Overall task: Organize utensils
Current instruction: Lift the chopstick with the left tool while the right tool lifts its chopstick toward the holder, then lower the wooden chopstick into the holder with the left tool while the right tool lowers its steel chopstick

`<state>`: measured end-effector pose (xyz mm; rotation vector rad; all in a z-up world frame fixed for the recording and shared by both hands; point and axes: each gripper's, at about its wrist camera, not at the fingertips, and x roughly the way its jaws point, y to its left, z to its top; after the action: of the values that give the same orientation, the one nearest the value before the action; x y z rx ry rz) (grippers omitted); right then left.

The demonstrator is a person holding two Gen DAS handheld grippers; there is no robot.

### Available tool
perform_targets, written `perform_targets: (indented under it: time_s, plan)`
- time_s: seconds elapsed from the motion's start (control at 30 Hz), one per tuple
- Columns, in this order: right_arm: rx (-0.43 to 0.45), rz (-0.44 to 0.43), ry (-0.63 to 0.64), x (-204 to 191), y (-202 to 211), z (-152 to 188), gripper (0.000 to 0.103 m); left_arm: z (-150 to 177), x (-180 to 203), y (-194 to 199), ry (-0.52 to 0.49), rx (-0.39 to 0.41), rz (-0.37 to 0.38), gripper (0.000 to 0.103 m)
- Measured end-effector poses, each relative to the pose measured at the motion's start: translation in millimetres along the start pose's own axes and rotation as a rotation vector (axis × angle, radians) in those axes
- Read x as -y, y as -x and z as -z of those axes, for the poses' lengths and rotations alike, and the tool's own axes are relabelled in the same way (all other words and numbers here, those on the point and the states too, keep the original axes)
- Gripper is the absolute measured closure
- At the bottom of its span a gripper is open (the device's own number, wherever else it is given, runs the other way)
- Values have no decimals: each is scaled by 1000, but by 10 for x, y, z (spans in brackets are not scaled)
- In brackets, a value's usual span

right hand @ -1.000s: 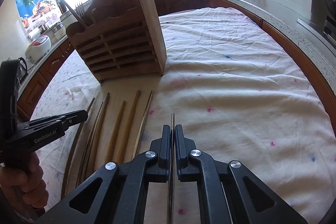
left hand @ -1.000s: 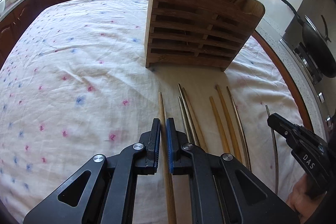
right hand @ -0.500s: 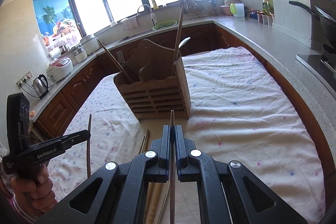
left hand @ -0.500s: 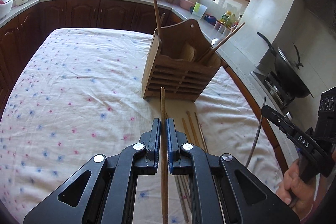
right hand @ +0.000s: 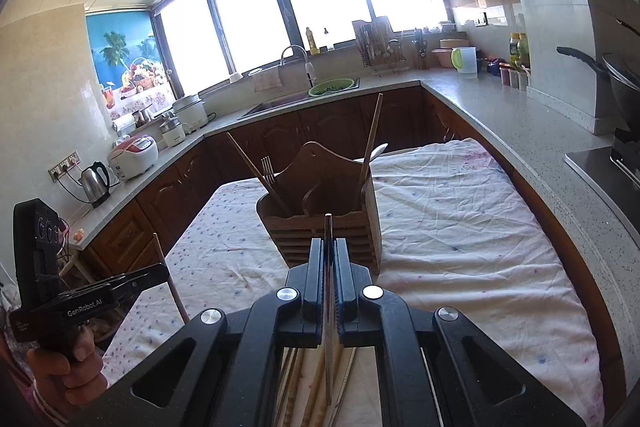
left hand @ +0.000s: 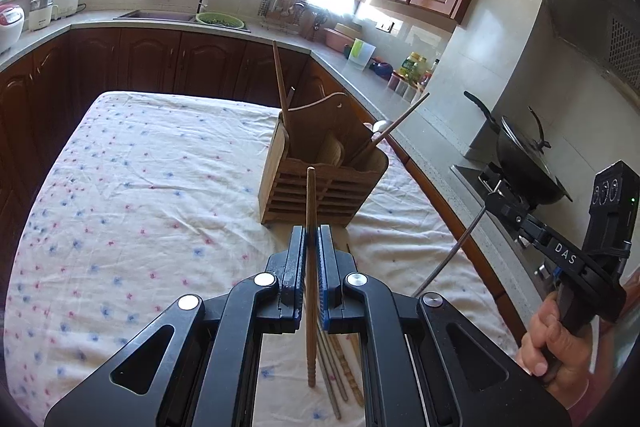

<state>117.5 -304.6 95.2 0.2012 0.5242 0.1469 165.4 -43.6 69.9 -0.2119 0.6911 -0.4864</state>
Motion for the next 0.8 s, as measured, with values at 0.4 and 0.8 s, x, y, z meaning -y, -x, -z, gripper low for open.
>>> perform_targets:
  time_s: [0.4,0.8]
  plan:
    - [65,-12,5,31,55,-238,99,-229,53,74,-22,61,-4,99]
    - [195,-17,11,20,-19,-856,99,-978,143,207,-60,214,-17,99]
